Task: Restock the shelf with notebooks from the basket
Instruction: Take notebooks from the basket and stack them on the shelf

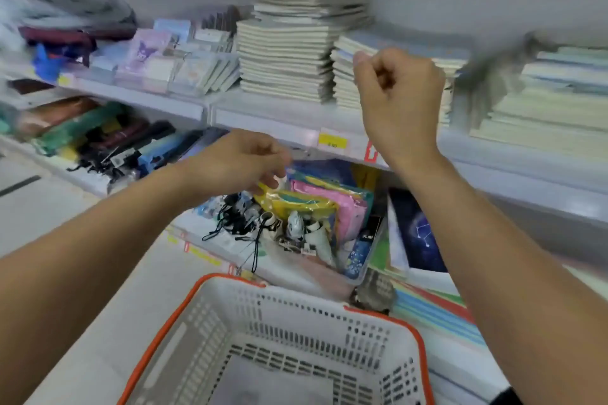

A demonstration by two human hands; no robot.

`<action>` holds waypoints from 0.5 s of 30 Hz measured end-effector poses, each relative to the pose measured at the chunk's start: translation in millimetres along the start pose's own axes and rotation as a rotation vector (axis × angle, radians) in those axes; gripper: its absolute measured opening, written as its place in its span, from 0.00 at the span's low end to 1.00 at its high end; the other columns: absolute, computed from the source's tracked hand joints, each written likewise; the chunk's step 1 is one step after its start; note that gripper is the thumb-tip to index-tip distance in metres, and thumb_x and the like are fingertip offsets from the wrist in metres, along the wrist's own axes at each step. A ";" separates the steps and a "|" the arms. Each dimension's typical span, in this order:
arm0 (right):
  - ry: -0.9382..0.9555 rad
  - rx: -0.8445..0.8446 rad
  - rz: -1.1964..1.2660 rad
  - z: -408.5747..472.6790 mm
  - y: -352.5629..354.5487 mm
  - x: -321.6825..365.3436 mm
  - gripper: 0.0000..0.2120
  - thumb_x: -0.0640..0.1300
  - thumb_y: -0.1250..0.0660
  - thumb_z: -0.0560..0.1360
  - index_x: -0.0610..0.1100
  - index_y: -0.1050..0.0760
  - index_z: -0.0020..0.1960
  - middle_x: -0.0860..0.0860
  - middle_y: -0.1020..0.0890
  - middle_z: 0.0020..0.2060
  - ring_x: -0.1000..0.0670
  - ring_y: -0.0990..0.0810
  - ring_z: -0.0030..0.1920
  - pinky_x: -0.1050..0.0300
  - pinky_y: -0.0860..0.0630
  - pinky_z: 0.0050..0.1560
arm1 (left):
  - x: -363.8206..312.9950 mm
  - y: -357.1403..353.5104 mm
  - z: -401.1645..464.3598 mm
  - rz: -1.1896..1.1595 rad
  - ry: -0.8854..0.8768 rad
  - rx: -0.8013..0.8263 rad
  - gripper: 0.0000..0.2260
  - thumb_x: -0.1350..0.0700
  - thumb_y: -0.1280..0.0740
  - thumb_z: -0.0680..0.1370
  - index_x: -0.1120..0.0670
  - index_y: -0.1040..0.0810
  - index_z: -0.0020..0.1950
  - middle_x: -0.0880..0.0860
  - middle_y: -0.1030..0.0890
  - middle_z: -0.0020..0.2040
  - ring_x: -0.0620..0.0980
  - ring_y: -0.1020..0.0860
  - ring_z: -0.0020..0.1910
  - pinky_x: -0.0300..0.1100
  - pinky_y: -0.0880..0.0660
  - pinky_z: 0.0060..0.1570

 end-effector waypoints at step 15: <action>-0.689 1.826 -0.394 -487.2 -116.8 -119.3 0.38 0.63 0.23 0.67 0.39 0.27 0.66 0.41 0.24 0.63 0.42 0.24 0.61 0.50 0.27 0.60 | 171.5 -11.3 -74.0 0.883 0.167 0.523 0.15 0.39 0.40 0.79 0.44 0.23 0.59 0.44 0.23 0.53 0.46 0.25 0.49 0.42 0.32 0.51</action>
Point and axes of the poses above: each hand's wrist, its own z-axis towards the middle knuckle, its own y-axis out of the back of the hand, x = y × z, the point moved 5 cm from there along z, towards the middle knuckle
